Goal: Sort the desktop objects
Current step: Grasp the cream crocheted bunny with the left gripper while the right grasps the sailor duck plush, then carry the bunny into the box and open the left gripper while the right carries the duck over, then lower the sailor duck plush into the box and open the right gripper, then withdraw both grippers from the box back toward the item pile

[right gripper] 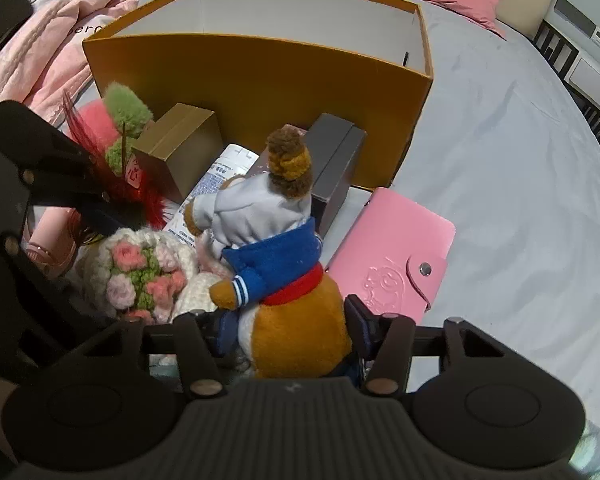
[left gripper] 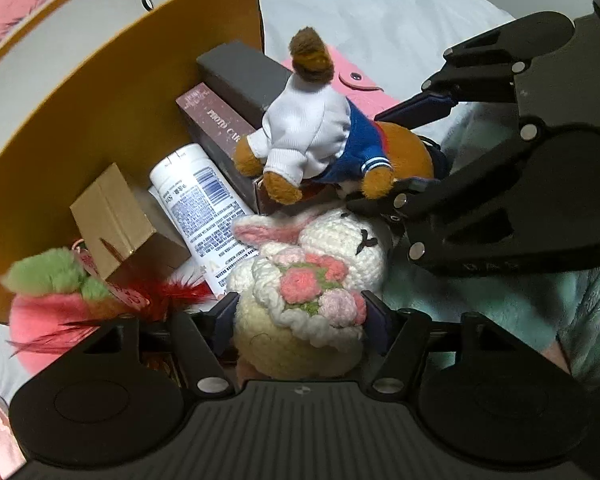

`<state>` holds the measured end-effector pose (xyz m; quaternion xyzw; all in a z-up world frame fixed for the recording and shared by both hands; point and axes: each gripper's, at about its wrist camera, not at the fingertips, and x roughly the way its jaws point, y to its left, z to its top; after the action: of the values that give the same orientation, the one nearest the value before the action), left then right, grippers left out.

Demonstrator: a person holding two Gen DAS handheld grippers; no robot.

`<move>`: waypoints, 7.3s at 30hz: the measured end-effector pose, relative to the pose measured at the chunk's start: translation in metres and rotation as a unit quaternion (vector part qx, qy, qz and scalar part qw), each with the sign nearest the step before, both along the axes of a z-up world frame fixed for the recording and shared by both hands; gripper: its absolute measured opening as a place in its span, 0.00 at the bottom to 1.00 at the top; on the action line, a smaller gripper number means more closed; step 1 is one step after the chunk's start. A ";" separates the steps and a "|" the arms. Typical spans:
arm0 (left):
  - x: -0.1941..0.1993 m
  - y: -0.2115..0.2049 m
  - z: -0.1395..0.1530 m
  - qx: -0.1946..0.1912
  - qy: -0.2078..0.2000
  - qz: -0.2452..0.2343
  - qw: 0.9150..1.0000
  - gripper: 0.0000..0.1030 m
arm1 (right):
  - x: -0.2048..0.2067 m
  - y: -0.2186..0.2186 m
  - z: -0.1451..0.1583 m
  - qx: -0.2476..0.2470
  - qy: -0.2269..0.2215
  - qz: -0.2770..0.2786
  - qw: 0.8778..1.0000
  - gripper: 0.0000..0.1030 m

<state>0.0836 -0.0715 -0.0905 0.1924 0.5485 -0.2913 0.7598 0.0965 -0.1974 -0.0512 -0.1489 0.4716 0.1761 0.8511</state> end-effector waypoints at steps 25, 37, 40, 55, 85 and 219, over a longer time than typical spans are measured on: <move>-0.032 0.077 0.128 -0.114 -0.176 0.239 0.948 0.65 | -0.016 0.003 0.107 0.080 -0.111 0.003 0.991 0.50; 0.066 0.106 0.164 -0.069 -0.307 0.377 0.871 0.65 | 0.070 0.041 0.168 0.149 -0.179 -0.028 0.972 0.50; 0.091 0.107 0.143 -0.062 -0.298 0.383 0.872 0.65 | 0.104 0.053 0.158 0.156 -0.164 -0.040 0.973 0.50; 0.088 0.096 0.086 0.024 -0.252 0.331 0.909 0.66 | 0.194 0.086 0.052 0.167 0.047 -0.075 0.982 0.50; 0.067 0.141 0.084 -0.103 -0.200 0.326 0.918 0.71 | 0.210 0.081 0.054 0.178 0.151 -0.098 0.968 0.51; 0.021 0.116 0.124 -0.216 -0.238 0.314 0.893 0.47 | 0.033 0.048 0.091 0.180 -0.117 0.041 0.976 0.46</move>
<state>0.1050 0.0447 0.0336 -0.0950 0.3064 -0.0937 0.9425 0.1298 -0.1493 0.0398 -0.0318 0.3223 0.2743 0.9055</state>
